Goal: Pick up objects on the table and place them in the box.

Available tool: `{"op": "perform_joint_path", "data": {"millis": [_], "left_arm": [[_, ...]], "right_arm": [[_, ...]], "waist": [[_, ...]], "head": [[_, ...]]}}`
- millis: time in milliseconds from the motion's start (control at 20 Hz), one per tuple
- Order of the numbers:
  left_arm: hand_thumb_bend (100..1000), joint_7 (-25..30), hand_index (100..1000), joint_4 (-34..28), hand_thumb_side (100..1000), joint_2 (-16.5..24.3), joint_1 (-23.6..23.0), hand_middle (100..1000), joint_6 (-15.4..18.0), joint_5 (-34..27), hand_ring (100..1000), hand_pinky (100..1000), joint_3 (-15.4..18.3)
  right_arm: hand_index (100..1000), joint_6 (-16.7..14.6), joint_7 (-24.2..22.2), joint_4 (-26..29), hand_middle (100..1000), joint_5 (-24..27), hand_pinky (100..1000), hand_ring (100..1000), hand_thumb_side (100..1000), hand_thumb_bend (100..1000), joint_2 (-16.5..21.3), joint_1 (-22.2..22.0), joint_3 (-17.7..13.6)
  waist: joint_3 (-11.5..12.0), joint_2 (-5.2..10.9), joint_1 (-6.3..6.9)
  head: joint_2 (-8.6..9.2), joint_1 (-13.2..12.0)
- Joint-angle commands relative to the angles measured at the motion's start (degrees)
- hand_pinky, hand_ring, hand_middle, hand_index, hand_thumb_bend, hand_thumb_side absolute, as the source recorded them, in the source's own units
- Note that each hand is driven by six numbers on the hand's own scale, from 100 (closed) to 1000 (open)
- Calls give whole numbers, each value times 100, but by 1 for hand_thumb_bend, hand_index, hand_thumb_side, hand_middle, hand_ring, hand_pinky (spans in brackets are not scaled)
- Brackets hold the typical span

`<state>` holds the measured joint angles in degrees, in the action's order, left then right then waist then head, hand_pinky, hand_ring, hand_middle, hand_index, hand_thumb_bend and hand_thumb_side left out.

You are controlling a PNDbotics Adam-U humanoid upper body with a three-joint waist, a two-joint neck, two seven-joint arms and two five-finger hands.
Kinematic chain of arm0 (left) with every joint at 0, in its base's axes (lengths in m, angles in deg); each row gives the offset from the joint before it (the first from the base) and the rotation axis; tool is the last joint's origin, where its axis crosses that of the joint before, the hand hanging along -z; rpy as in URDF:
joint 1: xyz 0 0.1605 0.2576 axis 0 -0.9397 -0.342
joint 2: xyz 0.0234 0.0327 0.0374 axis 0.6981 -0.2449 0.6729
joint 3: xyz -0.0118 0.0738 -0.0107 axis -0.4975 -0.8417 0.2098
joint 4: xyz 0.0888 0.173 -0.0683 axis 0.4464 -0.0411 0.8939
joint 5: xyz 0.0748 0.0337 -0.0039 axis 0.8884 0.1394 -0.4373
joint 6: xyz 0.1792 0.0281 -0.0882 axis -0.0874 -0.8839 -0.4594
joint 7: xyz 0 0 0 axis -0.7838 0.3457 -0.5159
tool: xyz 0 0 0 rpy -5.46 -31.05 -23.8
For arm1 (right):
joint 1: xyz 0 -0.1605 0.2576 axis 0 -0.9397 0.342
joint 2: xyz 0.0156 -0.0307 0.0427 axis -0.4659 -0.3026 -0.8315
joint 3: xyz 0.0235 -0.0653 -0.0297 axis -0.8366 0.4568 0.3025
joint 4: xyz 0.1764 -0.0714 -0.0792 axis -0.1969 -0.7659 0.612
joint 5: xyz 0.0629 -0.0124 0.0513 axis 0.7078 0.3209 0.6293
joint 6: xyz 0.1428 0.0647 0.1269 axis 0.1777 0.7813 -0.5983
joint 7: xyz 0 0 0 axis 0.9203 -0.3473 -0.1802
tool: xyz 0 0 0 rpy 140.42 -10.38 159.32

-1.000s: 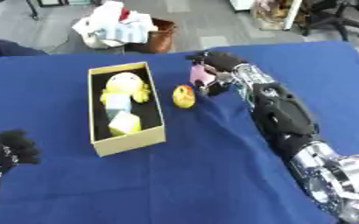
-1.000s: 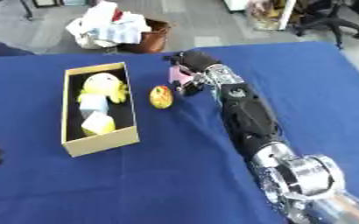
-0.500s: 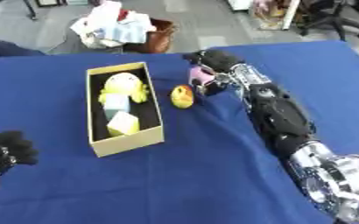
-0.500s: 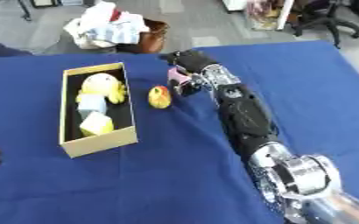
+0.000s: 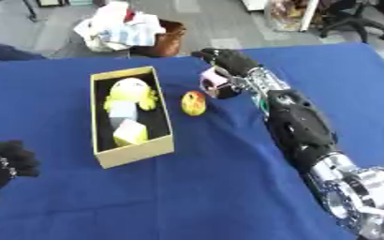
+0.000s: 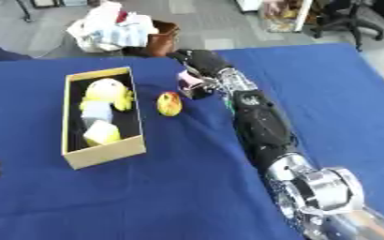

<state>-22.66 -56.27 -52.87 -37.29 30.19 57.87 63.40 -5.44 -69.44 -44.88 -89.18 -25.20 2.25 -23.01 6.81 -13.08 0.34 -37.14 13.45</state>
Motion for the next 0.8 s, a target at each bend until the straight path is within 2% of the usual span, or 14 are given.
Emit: {"op": "perform_joint_path", "data": {"millis": [50,350,600,700,800], "left_arm": [[100,16,793,-119,816,109,50,626,15,-24,657,640,13],[100,23,793,-120,818,110,59,626,17,-30,657,640,9],[100,35,794,-119,820,105,69,626,17,-38,657,641,-1],[100,38,794,-118,820,103,72,626,16,-38,657,641,-2],[100,37,794,-119,820,102,75,626,17,-40,657,641,0]], "right_arm": [[1000,223,-219,-101,993,95,857,939,144,100,130,105,-25],[1000,875,-911,-447,1000,530,892,988,155,100,204,83,-8],[1000,1379,-906,-441,1000,656,892,993,158,100,210,76,21],[1000,1478,-886,-468,1000,637,886,985,162,100,201,63,40],[1000,1519,-877,-507,1000,616,843,943,170,100,190,48,62]], "waist": [[7,10,-45],[13,-7,-48],[25,-15,-47],[30,-17,-49],[34,-18,-51]], "head": [[82,17],[100,31],[112,64],[111,71],[118,77]]}}
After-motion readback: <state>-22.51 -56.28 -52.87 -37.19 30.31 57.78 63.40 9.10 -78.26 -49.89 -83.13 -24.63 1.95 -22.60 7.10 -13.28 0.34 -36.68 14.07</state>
